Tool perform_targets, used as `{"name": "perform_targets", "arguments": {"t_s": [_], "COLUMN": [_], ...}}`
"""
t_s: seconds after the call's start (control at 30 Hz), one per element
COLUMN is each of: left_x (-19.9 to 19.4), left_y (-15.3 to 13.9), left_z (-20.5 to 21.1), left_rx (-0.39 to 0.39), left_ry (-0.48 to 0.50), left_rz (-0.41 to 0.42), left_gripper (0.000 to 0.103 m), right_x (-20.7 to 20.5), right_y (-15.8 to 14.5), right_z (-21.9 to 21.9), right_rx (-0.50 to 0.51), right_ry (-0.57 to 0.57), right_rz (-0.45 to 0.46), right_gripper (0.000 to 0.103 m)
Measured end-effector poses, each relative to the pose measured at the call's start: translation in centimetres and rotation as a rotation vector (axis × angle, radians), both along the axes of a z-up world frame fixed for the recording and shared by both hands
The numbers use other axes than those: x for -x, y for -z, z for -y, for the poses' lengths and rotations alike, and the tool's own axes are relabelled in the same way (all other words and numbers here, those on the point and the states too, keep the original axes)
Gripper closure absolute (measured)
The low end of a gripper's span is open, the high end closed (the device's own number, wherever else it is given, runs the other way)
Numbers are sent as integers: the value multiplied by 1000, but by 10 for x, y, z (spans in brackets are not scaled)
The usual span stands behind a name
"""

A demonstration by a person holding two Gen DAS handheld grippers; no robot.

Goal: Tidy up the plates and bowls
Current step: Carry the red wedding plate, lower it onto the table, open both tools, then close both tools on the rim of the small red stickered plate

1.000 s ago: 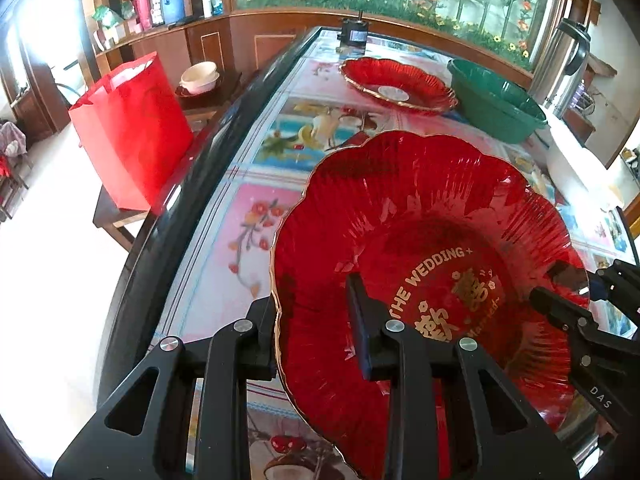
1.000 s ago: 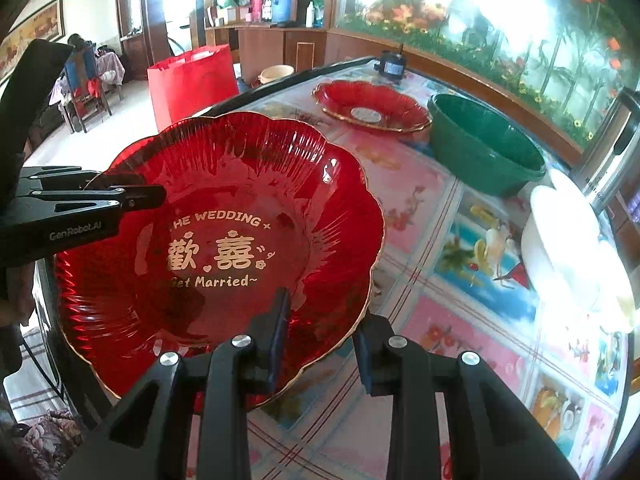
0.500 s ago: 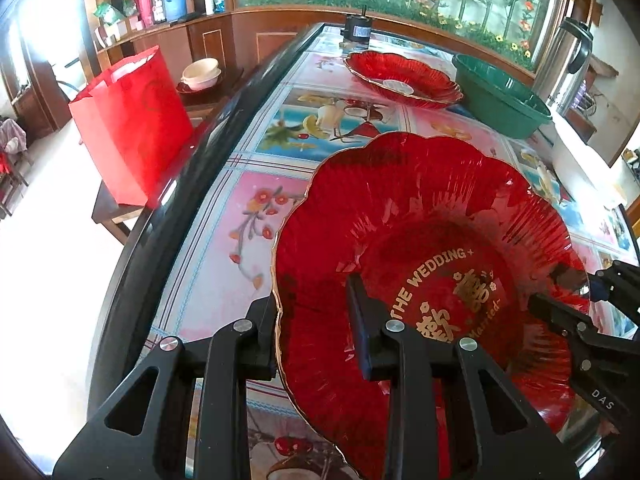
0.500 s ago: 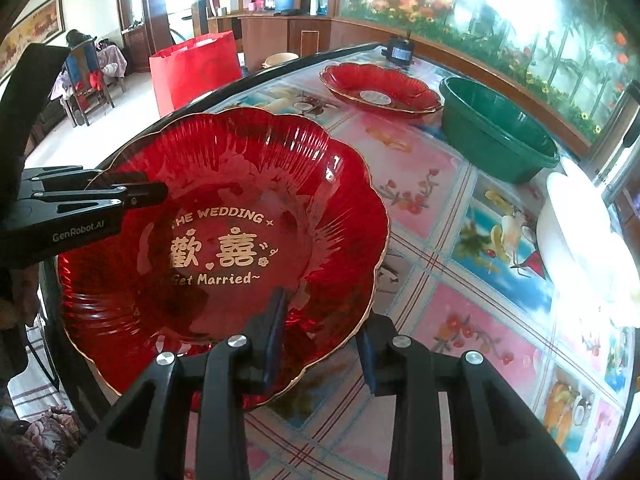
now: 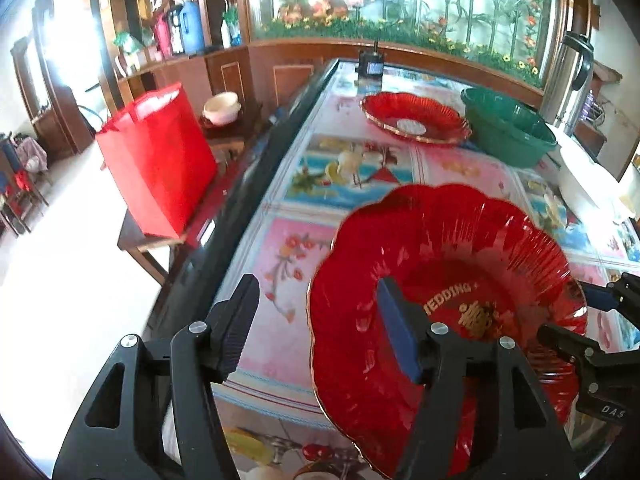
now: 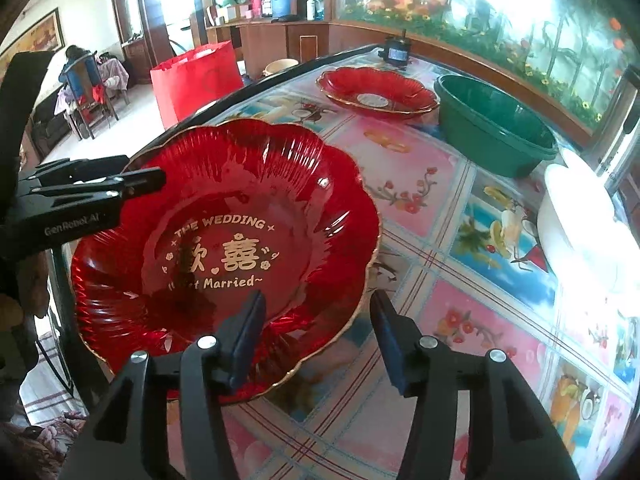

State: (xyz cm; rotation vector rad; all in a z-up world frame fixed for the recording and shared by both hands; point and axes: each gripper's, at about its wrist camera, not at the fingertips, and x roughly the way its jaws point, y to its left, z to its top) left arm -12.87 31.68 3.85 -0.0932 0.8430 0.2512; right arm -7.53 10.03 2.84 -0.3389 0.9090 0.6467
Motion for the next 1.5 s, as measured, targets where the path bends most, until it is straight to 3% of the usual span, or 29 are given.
{"name": "perform_targets", "arguments": {"t_s": [0.37,0.6,1.0,1.5], "left_x": [-29,-65,-136,-194], "left_y": [-38,-51,-53,-24], "left_z": [10,6,-23,-53], "left_rx": [-48,-8,32,91], "left_ry": [71,112,127,134], "left_rz": [62,72,41,-38], "left_gripper": [41,41,41,41], "right_x": [-29,-68,-146,-195], "right_y": [-36,-41,-15,-12], "right_z": [22,13,-22,-31], "right_rx": [-84,-101,-131,-37], "right_ry": [54,60,63,125], "right_rz": [5,-25,-171,-115], "right_gripper": [42,40,39,39]}}
